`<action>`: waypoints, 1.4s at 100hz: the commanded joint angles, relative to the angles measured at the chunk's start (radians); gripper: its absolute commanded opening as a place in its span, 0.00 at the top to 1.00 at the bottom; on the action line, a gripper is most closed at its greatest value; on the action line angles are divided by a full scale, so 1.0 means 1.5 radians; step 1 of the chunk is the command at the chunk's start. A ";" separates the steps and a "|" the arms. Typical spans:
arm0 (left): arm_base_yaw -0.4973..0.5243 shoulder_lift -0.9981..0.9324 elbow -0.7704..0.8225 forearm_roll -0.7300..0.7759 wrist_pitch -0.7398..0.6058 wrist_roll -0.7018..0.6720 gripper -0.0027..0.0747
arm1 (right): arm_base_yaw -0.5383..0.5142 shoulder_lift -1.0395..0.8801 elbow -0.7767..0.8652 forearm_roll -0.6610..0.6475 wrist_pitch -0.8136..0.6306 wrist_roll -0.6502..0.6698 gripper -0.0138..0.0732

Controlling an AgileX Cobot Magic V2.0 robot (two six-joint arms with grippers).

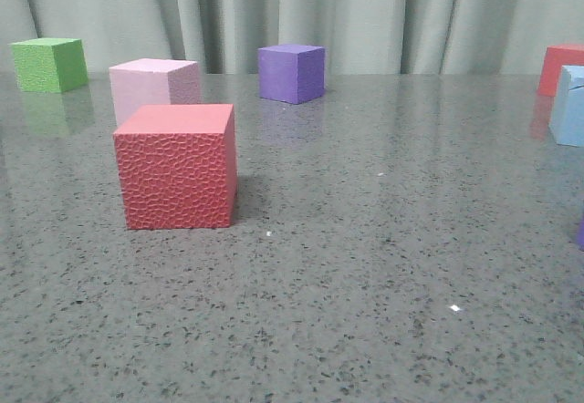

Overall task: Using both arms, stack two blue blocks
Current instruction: 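Move the right gripper above the light blue cube and open it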

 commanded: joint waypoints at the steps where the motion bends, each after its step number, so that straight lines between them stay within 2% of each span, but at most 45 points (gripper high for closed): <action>1: -0.004 -0.022 0.028 -0.001 -0.054 0.000 0.99 | -0.004 -0.015 -0.011 -0.001 -0.056 -0.004 0.92; 74: -0.004 -0.022 0.028 -0.001 -0.054 0.000 0.99 | -0.004 -0.015 -0.011 -0.001 -0.056 -0.004 0.92; 111: -0.004 -0.022 -0.001 -0.001 -0.052 0.000 0.99 | -0.004 -0.015 -0.017 -0.001 -0.121 -0.004 0.92; 125: -0.004 -0.021 -0.051 -0.001 -0.029 0.000 0.99 | -0.004 -0.012 -0.063 0.010 -0.085 -0.004 0.92; 140: -0.004 0.002 -0.125 -0.001 0.053 -0.001 0.99 | -0.004 -0.007 -0.147 0.019 0.035 -0.004 0.92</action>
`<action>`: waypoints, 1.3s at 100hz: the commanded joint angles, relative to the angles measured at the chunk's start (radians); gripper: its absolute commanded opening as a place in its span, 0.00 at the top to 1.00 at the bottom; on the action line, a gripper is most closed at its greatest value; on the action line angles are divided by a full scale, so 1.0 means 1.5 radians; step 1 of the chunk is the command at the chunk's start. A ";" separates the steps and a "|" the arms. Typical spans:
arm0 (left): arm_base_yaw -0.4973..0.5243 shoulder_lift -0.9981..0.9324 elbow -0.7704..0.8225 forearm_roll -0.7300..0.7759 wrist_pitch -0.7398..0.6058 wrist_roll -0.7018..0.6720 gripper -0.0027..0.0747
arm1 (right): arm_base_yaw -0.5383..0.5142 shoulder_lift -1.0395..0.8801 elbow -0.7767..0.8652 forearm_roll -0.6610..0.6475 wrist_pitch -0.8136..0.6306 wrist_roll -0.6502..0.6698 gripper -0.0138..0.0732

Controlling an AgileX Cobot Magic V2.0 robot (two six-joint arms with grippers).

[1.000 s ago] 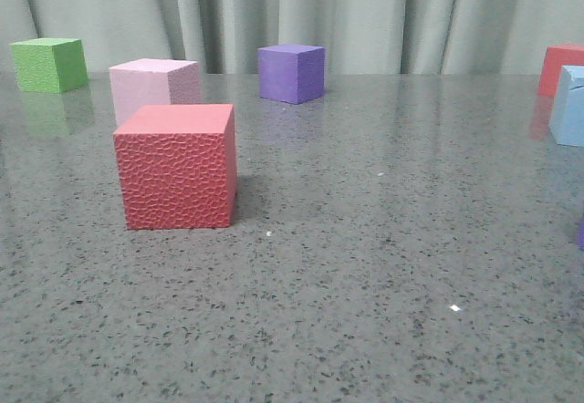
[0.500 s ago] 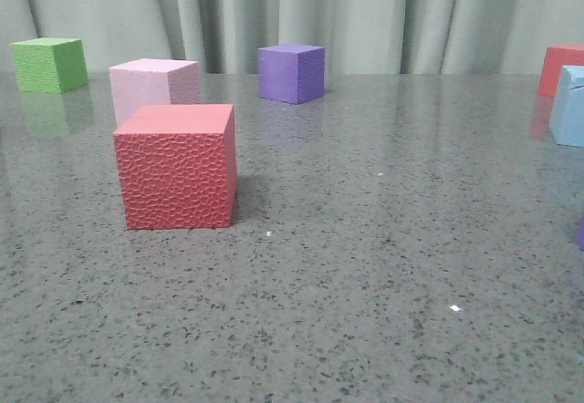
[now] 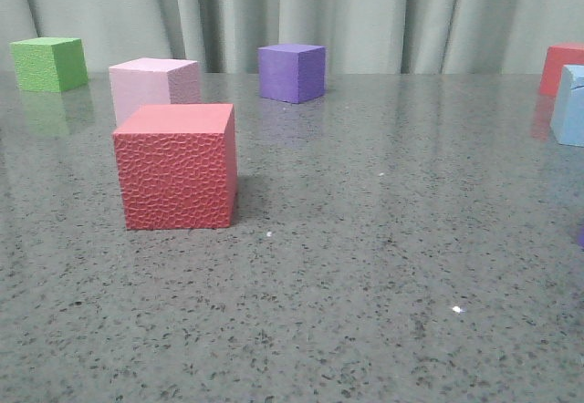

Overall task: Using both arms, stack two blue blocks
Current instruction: 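Move the right gripper above the light blue cube and open it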

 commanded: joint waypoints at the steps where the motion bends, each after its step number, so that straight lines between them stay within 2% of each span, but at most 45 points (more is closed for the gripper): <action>1: -0.004 0.005 -0.068 -0.001 0.011 -0.002 0.99 | -0.004 -0.005 -0.077 0.005 0.026 -0.004 0.92; 21: -0.004 0.087 -0.200 -0.001 0.141 -0.009 0.99 | -0.004 0.062 -0.224 0.006 0.206 -0.004 0.92; 45: -0.004 0.241 -0.377 -0.023 0.305 -0.009 0.99 | -0.004 0.206 -0.408 0.008 0.402 -0.004 0.92; 61: -0.004 0.336 -0.469 -0.030 0.396 -0.009 0.99 | -0.004 0.295 -0.490 0.008 0.514 -0.004 0.92; 85: -0.004 0.398 -0.492 -0.052 0.415 -0.009 0.99 | -0.004 0.338 -0.507 0.008 0.515 -0.004 0.92; 118: -0.004 0.403 -0.492 -0.055 0.432 -0.009 0.99 | -0.004 0.339 -0.507 0.008 0.508 -0.004 0.92; 130: -0.004 0.403 -0.492 -0.055 0.434 -0.008 0.98 | -0.004 0.339 -0.507 0.008 0.512 -0.004 0.88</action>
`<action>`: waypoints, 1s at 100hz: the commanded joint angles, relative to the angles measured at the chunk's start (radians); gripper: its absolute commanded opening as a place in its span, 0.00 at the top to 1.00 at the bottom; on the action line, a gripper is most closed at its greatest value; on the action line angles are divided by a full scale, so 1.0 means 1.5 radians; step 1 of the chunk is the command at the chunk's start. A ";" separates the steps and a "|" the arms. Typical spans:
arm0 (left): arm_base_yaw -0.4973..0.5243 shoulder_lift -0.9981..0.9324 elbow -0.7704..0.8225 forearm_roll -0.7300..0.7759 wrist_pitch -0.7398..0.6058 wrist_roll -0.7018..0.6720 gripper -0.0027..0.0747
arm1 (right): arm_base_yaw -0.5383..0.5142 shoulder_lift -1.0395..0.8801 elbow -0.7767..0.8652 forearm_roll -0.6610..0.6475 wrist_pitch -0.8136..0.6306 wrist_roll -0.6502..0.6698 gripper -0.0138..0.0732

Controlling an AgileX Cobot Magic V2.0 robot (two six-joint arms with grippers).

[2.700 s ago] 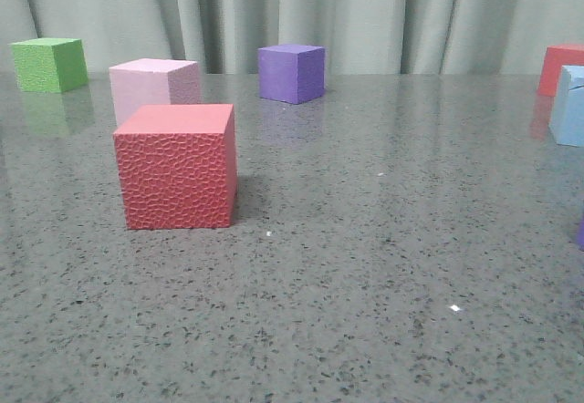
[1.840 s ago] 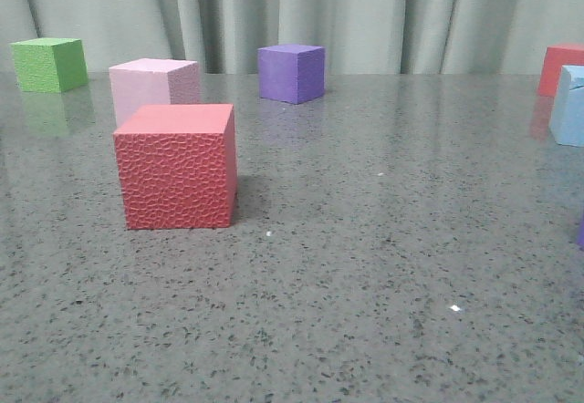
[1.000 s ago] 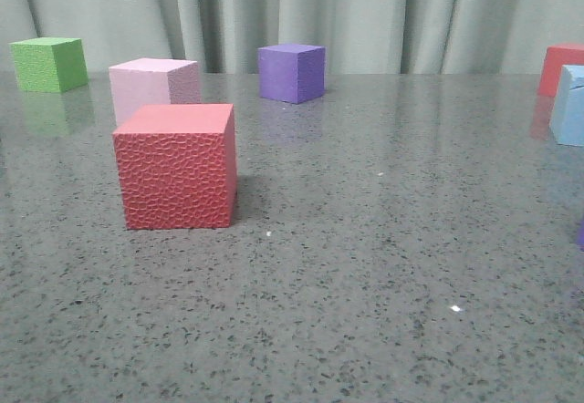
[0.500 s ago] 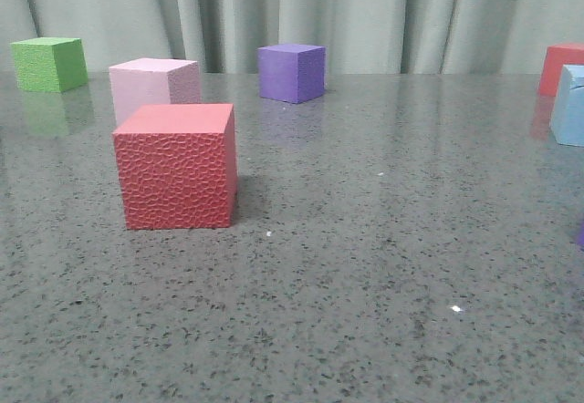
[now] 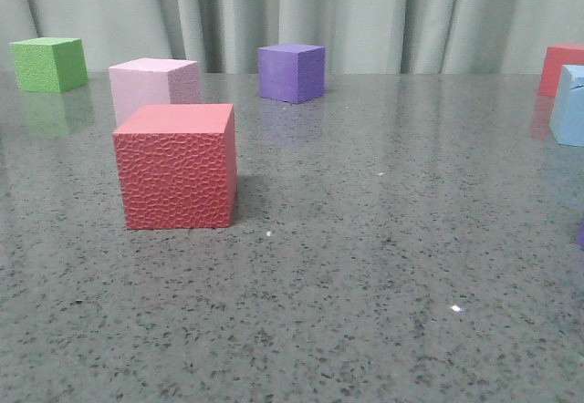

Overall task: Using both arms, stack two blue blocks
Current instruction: 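Move the right gripper above the light blue cube and open it, then lower the right gripper and close it on the light blue cube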

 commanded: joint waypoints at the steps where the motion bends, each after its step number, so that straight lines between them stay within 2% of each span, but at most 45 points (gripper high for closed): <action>1: -0.004 0.006 -0.023 -0.008 -0.037 -0.006 0.97 | -0.004 0.010 -0.022 -0.001 -0.044 -0.004 0.87; 9: -0.004 0.006 -0.023 -0.009 -0.035 0.004 0.89 | -0.004 0.010 -0.022 0.000 -0.044 -0.004 0.75; 17: -0.004 0.006 -0.023 -0.011 -0.035 0.011 0.74 | -0.004 0.010 -0.022 0.001 -0.044 -0.004 0.56; 31: -0.004 0.006 -0.023 -0.010 -0.035 0.020 0.30 | -0.004 0.010 -0.022 0.001 -0.045 -0.004 0.20; 36: -0.004 0.006 -0.023 -0.010 -0.035 0.020 0.14 | -0.004 0.010 -0.022 0.001 -0.045 -0.004 0.12; 41: -0.004 0.006 -0.023 -0.010 -0.035 0.020 0.06 | -0.004 0.010 -0.022 0.002 -0.046 -0.004 0.08; 75: -0.004 0.006 -0.023 -0.010 -0.033 0.020 0.10 | -0.004 0.018 -0.025 0.017 -0.058 -0.004 0.09; 100: -0.004 0.006 -0.023 -0.010 -0.033 0.020 0.10 | -0.004 0.145 -0.098 0.030 -0.063 0.015 0.09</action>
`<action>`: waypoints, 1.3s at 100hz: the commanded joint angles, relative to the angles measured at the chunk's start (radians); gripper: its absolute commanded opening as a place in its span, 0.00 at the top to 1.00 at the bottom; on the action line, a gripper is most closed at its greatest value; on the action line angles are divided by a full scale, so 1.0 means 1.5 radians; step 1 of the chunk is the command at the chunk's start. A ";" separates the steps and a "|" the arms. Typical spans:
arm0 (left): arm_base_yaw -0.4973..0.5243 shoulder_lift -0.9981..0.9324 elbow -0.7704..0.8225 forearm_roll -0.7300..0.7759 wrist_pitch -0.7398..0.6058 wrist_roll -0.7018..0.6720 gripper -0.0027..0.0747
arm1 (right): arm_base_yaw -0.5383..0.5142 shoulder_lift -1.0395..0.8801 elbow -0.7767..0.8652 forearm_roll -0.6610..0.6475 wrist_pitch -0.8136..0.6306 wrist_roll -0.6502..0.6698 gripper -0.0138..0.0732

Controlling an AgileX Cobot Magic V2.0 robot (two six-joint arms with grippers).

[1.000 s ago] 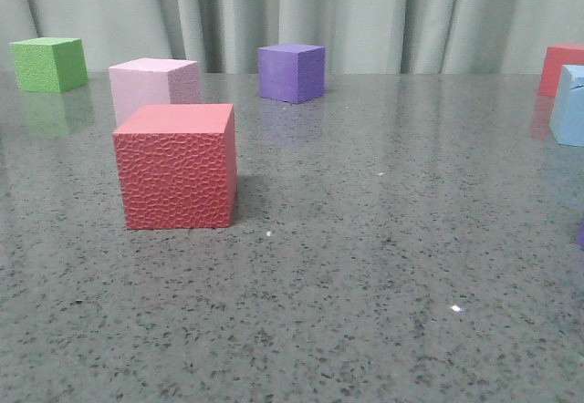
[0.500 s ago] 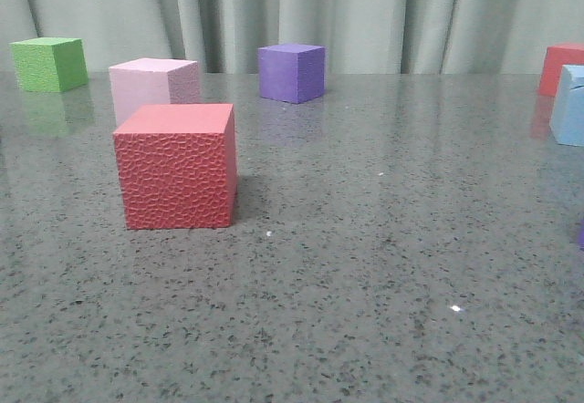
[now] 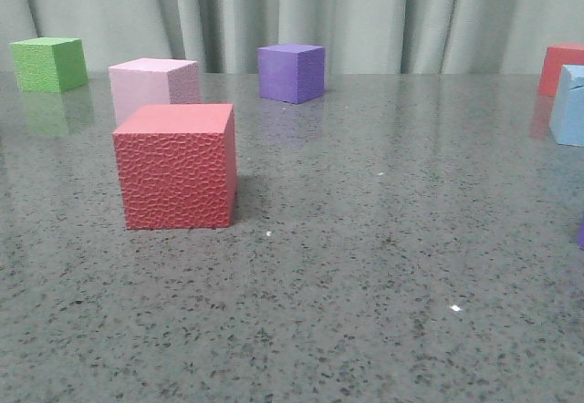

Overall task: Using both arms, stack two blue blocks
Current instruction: 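Lower the right gripper and close it on the light blue cube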

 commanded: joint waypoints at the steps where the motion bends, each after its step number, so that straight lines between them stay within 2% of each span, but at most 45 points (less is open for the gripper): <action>1: -0.004 0.006 -0.023 -0.008 -0.043 0.001 0.10 | -0.004 0.059 -0.051 0.003 -0.056 0.012 0.09; 42: -0.004 0.006 -0.023 -0.008 -0.042 0.001 0.10 | -0.004 0.351 -0.226 -0.007 -0.069 0.081 0.10; 65: -0.004 0.006 -0.023 -0.008 -0.042 0.001 0.10 | -0.004 0.480 -0.300 -0.033 -0.031 0.116 0.10; 94: -0.004 0.006 -0.023 -0.008 -0.042 0.001 0.10 | -0.004 0.553 -0.332 -0.076 -0.025 0.150 0.10; 130: -0.004 0.006 -0.023 -0.008 -0.042 0.001 0.10 | -0.004 0.605 -0.357 -0.078 -0.040 0.150 0.10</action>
